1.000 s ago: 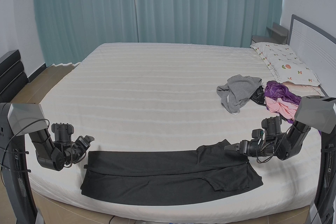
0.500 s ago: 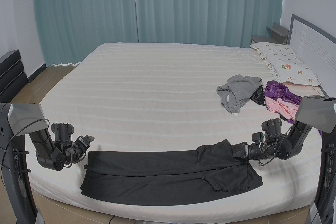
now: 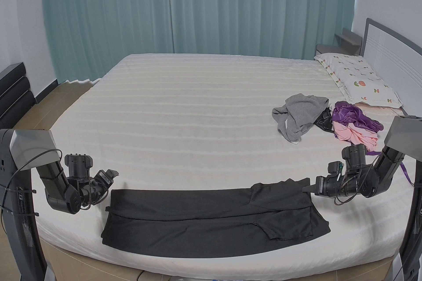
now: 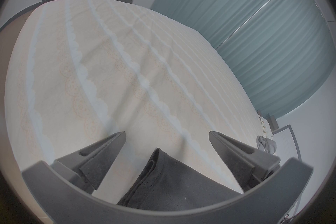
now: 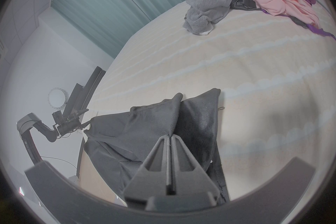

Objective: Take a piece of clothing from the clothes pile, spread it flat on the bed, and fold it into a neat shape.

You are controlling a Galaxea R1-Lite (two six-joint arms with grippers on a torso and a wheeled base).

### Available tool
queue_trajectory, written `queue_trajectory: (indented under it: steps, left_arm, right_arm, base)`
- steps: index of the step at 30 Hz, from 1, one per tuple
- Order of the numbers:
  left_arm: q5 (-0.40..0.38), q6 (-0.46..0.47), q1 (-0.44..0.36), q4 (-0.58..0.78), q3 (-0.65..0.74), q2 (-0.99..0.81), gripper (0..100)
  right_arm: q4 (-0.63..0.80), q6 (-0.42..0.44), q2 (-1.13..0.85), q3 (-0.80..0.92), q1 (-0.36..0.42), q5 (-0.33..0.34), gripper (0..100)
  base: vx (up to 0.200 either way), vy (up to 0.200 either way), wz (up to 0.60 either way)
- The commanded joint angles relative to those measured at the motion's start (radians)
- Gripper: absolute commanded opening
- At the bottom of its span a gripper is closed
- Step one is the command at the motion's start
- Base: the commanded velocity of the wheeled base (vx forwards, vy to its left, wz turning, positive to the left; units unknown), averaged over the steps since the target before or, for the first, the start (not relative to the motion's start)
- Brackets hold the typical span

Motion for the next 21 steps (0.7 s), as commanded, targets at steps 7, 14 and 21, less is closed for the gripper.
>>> queue_trajectory:
  steps: [7, 14, 21]
  left_arm:
    - [0.0, -0.002, 0.001, 0.0, -0.001, 0.0, 100]
    - [0.0, -0.002, 0.001, 0.0, 0.005, -0.001, 100]
    - [0.0, -0.001, 0.001, 0.0, 0.043, -0.047, 100]
  right_arm:
    - [0.017, -0.085, -0.032, 0.063, -0.005, 0.003, 0]
    - [0.058, -0.17, -0.029, 0.076, -0.006, -0.003, 0]
    - [0.06, -0.17, -0.029, 0.072, -0.006, -0.018, 100]
  base:
    - [0.0, 0.0, 0.0]
    - [0.0, 0.0, 0.0]
    - [0.0, 0.0, 0.0]
